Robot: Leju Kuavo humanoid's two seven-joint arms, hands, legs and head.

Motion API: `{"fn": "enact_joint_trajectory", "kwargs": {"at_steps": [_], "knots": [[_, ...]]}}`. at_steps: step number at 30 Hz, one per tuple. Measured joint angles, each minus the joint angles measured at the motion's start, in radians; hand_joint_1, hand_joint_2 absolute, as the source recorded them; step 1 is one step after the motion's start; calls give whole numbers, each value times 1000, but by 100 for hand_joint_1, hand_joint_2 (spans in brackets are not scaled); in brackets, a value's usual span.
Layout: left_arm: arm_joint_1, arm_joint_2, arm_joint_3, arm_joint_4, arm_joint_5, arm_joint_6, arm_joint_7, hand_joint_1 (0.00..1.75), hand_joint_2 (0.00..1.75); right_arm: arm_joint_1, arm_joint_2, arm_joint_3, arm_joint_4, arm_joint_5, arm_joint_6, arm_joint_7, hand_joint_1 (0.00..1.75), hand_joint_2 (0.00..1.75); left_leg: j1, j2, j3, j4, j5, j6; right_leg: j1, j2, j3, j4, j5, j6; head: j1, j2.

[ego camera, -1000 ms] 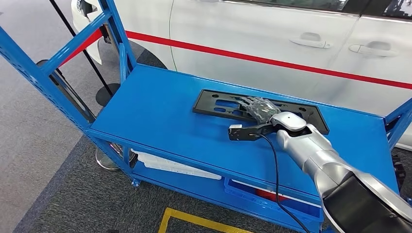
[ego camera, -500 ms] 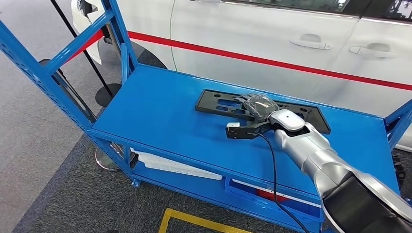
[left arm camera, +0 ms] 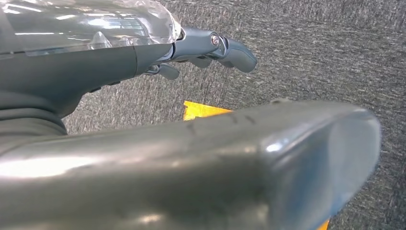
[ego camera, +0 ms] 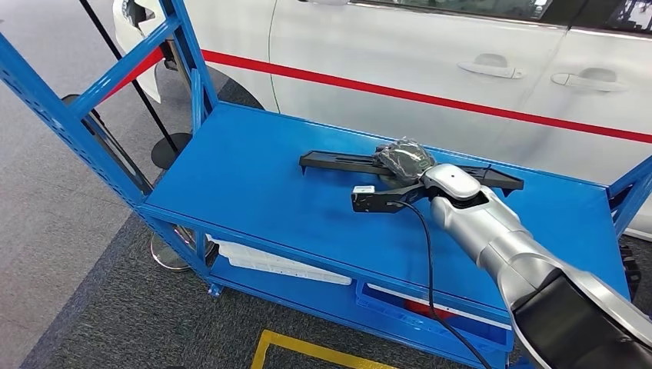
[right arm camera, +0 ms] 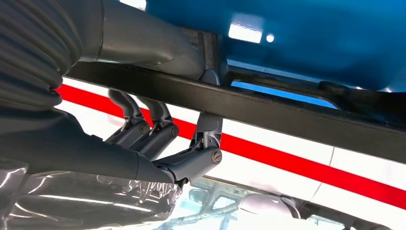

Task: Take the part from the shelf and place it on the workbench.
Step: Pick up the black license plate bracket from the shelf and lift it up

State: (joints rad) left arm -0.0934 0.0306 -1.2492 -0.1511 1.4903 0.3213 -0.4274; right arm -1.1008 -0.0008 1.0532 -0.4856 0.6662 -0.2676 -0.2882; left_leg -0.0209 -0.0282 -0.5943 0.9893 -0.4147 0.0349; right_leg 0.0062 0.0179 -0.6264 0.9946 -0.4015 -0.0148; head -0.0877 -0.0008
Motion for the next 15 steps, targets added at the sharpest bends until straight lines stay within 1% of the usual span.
{"fn": "enact_joint_trajectory", "kwargs": {"at_steps": [15], "knots": [[0,-1,0,0,4,8,-3,0,0,1,0,0,-26,-2,-24,4,175,175,0,0,0,0,0,0,0,0,0,0,0,0,0,0]]}}
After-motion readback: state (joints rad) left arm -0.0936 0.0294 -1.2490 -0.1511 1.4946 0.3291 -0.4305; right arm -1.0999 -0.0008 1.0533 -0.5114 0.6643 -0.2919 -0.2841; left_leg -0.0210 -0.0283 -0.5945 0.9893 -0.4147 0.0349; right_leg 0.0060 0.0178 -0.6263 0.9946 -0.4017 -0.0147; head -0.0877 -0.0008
